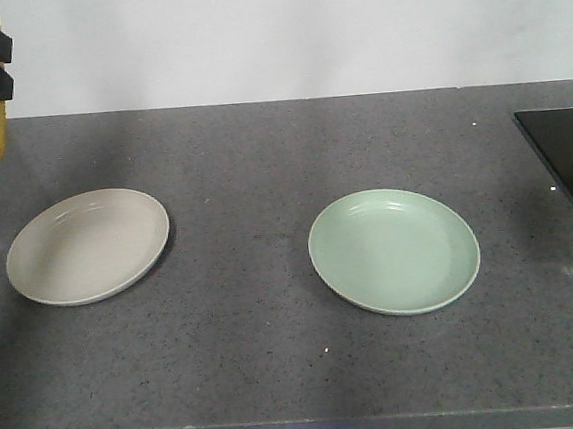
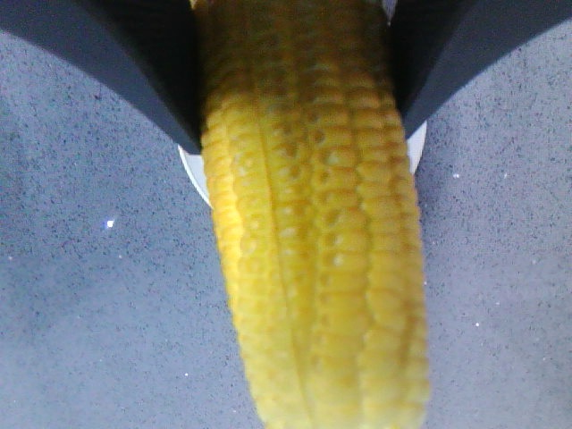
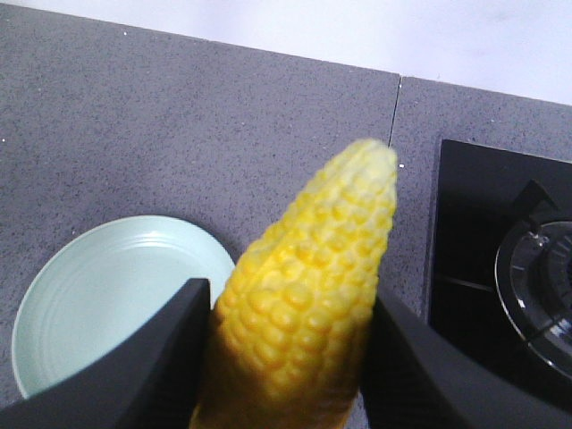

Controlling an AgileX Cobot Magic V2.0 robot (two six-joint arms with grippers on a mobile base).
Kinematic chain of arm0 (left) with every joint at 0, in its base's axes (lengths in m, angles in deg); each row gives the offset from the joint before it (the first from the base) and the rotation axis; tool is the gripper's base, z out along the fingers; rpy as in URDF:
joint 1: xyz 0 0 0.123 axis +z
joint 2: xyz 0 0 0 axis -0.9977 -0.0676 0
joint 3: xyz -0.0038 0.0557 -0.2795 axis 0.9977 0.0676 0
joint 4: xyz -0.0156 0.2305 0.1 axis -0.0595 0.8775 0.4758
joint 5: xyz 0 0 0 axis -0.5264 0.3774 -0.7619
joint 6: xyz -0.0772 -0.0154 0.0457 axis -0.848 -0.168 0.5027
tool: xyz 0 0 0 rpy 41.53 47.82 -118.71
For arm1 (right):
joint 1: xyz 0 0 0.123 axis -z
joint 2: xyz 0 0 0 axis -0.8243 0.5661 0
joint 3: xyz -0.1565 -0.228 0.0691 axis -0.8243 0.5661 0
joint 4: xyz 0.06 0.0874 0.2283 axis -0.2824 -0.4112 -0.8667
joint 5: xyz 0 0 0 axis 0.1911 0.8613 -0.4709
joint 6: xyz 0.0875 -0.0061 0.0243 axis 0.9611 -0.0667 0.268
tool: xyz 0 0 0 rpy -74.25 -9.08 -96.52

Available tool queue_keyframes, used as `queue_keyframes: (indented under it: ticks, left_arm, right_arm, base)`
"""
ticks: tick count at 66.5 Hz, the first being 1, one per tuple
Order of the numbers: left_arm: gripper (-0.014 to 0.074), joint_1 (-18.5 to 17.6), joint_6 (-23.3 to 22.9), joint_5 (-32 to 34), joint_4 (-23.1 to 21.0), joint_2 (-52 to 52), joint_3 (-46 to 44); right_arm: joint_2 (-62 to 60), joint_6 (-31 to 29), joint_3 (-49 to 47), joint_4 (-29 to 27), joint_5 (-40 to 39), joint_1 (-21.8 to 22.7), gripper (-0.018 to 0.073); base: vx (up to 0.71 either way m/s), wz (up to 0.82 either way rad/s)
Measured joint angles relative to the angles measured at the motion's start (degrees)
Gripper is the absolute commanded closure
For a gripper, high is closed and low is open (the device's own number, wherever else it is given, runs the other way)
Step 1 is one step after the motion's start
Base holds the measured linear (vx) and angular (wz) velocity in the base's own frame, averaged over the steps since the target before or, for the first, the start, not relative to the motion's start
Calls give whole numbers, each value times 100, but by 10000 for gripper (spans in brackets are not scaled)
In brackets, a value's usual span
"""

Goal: Distribute corn equally
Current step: 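Drive the base to the other counter with the two empty plates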

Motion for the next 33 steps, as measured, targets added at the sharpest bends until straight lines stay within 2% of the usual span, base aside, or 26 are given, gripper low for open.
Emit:
queue_keyframes:
  ticks: [33]
  left_arm:
    - [559,0,0,0,0,0,0]
  right_arm:
    - [0,0,0,0,0,0,426]
  base:
    - [9,2]
